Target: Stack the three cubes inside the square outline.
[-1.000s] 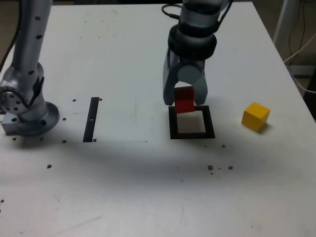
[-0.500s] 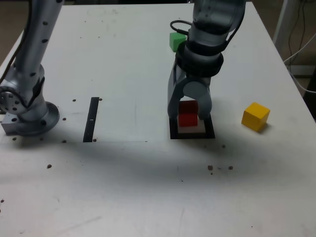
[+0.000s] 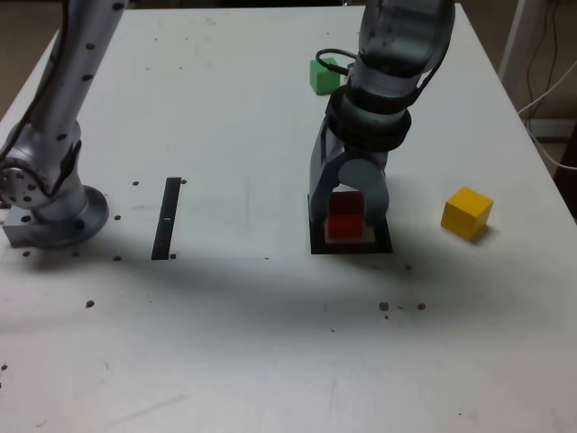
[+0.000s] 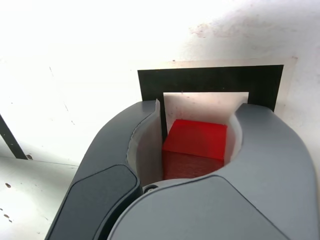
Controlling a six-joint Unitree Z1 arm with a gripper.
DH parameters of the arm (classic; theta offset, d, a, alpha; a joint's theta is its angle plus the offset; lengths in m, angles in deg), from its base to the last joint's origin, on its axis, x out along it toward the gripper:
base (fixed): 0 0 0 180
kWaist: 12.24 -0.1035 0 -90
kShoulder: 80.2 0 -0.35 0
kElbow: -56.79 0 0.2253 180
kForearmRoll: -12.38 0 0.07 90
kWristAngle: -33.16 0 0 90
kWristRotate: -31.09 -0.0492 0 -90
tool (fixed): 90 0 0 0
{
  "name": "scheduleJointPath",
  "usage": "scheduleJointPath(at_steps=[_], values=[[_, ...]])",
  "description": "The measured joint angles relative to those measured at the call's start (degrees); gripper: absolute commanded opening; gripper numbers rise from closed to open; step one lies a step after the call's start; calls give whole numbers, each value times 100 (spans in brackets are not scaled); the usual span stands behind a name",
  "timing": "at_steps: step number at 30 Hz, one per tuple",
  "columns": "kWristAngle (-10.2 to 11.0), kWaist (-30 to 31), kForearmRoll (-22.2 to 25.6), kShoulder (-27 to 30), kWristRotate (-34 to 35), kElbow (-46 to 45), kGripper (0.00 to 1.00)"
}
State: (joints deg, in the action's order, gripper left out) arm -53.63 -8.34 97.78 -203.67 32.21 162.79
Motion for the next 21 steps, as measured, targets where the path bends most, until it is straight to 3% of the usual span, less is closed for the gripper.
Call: scheduleJointPath(at_steps=[2,12,21], values=[[0,-3,-55,-7,-18,-28,99],[7,-10,-85,16,-27,-128,99],[237,-11,-47,468,-27,-344,99]])
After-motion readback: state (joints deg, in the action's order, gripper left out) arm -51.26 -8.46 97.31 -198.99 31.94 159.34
